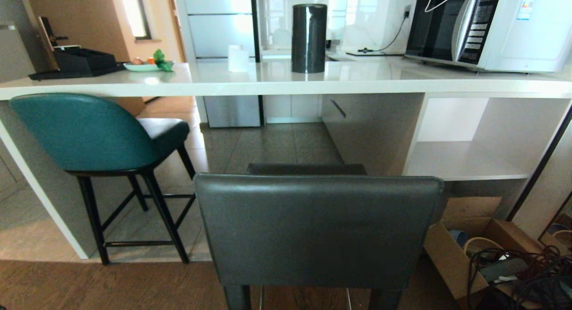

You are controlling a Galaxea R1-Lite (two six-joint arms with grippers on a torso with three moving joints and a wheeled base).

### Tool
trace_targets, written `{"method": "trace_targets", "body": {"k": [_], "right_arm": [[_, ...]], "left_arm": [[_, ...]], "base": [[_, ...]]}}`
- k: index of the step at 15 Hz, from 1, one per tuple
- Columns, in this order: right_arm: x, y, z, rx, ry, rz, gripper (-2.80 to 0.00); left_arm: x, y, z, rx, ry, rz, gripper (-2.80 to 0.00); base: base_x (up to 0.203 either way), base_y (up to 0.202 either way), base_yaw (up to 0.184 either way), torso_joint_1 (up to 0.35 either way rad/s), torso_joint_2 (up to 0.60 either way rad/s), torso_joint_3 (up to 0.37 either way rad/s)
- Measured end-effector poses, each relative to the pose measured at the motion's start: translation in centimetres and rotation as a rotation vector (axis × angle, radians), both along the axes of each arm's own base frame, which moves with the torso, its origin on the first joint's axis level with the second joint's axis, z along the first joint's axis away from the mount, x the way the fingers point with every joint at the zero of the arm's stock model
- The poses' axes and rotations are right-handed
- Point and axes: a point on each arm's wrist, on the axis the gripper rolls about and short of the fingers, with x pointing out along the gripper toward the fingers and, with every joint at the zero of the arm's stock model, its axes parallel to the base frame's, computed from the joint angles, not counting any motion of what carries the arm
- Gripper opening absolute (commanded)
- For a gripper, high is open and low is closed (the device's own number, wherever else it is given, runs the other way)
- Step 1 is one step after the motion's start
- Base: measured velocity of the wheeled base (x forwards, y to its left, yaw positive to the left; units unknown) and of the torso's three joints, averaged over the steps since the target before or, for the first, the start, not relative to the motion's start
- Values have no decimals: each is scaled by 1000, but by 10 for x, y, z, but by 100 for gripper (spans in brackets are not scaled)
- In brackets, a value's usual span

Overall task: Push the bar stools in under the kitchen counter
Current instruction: Push the gray chair back under the dining table

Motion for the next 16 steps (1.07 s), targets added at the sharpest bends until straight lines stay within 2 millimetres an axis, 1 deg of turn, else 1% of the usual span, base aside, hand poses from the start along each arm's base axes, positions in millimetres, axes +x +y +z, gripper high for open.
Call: {"method": "trace_targets", "body": {"k": [1, 2, 4, 5, 7, 10, 12, 13, 16], "right_arm": [[9, 0, 11, 3, 3, 9, -280], [21, 0, 21, 5, 8, 16, -280], [52, 1, 39, 7, 13, 28, -280], [70, 1, 46, 8, 13, 34, -280], [106, 4, 56, 10, 3, 58, -280], [146, 14, 57, 16, 12, 129, -280], [164, 19, 54, 19, 6, 145, -280], [168, 21, 50, 20, 15, 151, -280], [171, 26, 23, 22, 133, 181, -280]], "left_arm": [[11, 0, 13, -6, 12, -18, -280], [26, -1, 25, -9, 25, -36, -280], [62, -4, 43, -14, 40, -74, -280], [83, -6, 48, -16, 50, -93, -280], [124, -14, 49, -31, 76, -134, -280], [170, -35, 37, -112, 149, -196, -280], [191, -46, 25, -137, 186, -197, -280], [196, -52, 18, -139, 187, -202, -280], [197, -67, -12, -119, 279, -250, -280]], "base": [[0, 0, 0, 0, 0, 0], [0, 0, 0, 0, 0, 0], [0, 0, 0, 0, 0, 0], [0, 0, 0, 0, 0, 0], [0, 0, 0, 0, 0, 0], [0, 0, 0, 0, 0, 0], [0, 0, 0, 0, 0, 0], [0, 0, 0, 0, 0, 0], [0, 0, 0, 0, 0, 0]]}}
